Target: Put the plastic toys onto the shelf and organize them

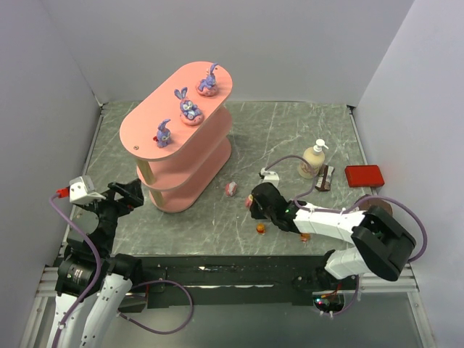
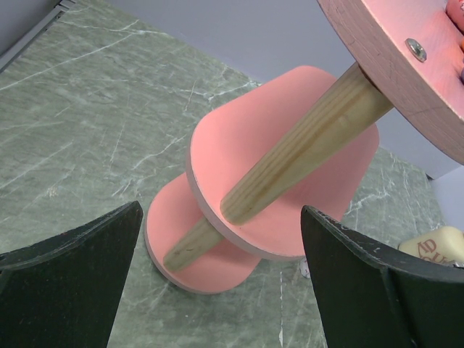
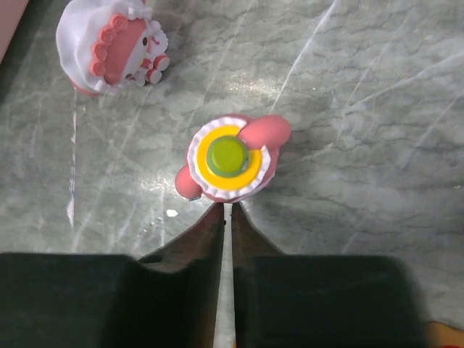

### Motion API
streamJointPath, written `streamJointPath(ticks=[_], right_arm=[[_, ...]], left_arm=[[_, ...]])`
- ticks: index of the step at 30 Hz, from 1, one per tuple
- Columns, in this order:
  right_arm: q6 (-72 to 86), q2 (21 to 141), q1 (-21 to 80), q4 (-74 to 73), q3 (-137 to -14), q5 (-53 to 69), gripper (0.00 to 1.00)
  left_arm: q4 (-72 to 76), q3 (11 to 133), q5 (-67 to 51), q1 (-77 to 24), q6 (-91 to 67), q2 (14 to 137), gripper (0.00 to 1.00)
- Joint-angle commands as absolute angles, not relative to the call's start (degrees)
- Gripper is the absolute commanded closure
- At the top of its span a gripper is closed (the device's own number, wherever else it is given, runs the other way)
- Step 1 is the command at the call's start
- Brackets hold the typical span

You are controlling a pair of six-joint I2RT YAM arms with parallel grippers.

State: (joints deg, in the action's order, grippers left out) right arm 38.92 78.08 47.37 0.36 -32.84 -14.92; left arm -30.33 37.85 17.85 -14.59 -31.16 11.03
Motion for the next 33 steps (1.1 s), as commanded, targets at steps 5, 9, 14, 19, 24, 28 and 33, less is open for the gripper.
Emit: streamJointPath(ticks=[5, 9, 14, 19, 24, 28, 33], right_arm=[[37.6, 76.2, 47.3, -3.7, -32.3, -18.0, 0.56], [36.7, 79.7, 47.2, -3.0, -33.0, -17.9, 0.47], [34.3, 83.1, 47.2, -1.1, -33.7, -18.7, 0.39], [33.0, 86.0, 45.8, 2.5, -33.9, -18.2, 0.37], [32.8, 89.5, 45.6, 4.4, -34.5, -19.4, 0.37], [32.3, 90.4, 45.7, 8.6, -33.0, -19.4, 0.43], [32.4, 91.6, 45.7, 9.4, -32.9, -19.6, 0.52]], left_arm=[[-29.5, 38.2, 17.1, -14.4, -30.9, 10.8, 0.04], [-29.6, 38.2, 17.2, -14.4, -30.9, 10.7, 0.04], [-29.6, 38.2, 17.5, -14.4, -31.0, 10.6, 0.04], [-29.6, 38.2, 17.5, -14.4, -31.1, 10.5, 0.04], [-29.6, 38.2, 17.4, -14.4, -31.0, 10.5, 0.04], [-29.6, 38.3, 17.4, -14.4, -30.9, 10.5, 0.04], [-29.6, 38.3, 17.4, -14.4, -30.9, 10.5, 0.04]])
